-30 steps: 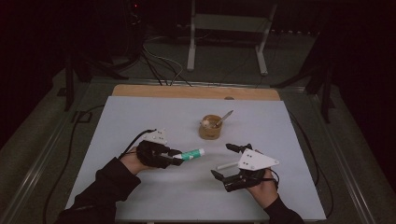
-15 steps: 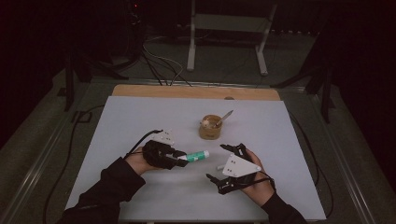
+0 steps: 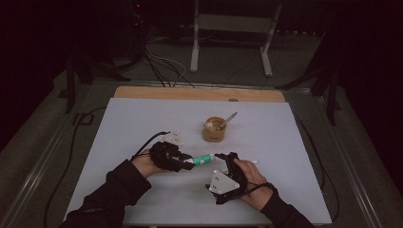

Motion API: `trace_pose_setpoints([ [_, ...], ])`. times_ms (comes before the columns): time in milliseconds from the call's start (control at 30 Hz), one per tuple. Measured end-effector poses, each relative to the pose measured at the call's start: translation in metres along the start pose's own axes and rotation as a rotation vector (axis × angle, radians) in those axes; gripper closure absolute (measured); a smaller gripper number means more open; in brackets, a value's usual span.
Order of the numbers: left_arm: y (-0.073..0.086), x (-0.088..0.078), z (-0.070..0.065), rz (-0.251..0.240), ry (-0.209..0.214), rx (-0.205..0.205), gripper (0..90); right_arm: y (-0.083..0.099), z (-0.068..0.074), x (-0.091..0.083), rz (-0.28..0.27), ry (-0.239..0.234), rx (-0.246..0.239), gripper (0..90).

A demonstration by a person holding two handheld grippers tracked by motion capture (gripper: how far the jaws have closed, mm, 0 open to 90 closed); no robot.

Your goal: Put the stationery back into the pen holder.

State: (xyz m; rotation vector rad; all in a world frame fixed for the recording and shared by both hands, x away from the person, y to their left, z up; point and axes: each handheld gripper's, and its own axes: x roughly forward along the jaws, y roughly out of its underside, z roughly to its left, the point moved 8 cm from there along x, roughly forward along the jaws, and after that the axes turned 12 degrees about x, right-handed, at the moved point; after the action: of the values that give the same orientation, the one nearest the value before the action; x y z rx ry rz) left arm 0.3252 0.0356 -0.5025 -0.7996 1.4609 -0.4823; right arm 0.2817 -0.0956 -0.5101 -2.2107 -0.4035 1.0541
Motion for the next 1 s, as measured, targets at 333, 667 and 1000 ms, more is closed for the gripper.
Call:
trace_pose_setpoints([
  [333, -0.005, 0.000, -0.005, 0.007, 0.017, 0.000, 66.2, -0.002, -0.003, 0.004, 0.042, 0.061, -0.127, 2.6],
  [667, -0.011, -0.002, -0.008, 0.015, 0.023, -0.007, 66.2, -0.002, 0.000, 0.014, 0.068, 0.191, -0.308, 22.5],
  [1000, -0.012, 0.002, -0.006, 0.026, 0.024, -0.031, 66.2, -0.011, 0.005, 0.018, 0.053, 0.227, -0.331, 42.3],
])
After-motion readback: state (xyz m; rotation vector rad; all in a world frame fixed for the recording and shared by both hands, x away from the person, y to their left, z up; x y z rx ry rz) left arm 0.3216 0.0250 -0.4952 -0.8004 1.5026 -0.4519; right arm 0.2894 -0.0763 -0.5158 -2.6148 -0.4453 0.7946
